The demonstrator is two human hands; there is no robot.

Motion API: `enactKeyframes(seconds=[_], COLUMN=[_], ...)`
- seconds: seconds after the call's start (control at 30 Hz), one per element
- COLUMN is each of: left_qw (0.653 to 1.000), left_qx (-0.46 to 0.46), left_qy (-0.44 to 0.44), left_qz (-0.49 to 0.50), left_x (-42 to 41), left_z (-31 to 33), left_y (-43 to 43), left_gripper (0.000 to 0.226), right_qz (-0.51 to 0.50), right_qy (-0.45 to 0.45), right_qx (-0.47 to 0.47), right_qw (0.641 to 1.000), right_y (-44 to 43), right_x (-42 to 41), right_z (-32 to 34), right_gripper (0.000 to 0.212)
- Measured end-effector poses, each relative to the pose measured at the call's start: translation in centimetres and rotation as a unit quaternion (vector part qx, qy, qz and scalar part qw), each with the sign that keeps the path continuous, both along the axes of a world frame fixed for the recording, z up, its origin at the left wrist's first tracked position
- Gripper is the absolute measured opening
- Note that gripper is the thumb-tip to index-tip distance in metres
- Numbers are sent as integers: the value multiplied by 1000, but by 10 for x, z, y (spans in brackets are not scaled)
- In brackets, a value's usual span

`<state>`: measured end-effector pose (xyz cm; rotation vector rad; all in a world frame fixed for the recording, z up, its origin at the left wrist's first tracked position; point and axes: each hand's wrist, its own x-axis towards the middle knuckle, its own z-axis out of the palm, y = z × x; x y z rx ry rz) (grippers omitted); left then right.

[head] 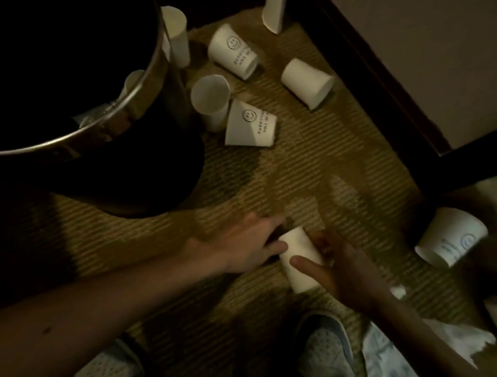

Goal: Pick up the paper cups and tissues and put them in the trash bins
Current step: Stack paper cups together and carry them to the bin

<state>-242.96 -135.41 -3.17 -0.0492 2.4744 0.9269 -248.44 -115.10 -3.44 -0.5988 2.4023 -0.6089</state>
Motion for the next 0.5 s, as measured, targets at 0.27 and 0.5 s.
enactKeyframes(seconds=[0.27, 0.5], left_qw=[980, 864], left_qx=[167, 415], left_qy=[-46, -4], left_qz=[98, 284], left_x=[0, -14], left_z=[-26, 12], left_y=[-1, -15], left_gripper=[25, 33], right_qz=[-107, -75], right_qy=[-125, -133], right_qx=[21, -52], right_qw=[986, 987], right_y=[-27, -81], right_x=[2, -26], right_z=[6, 72], right_gripper=[57, 29])
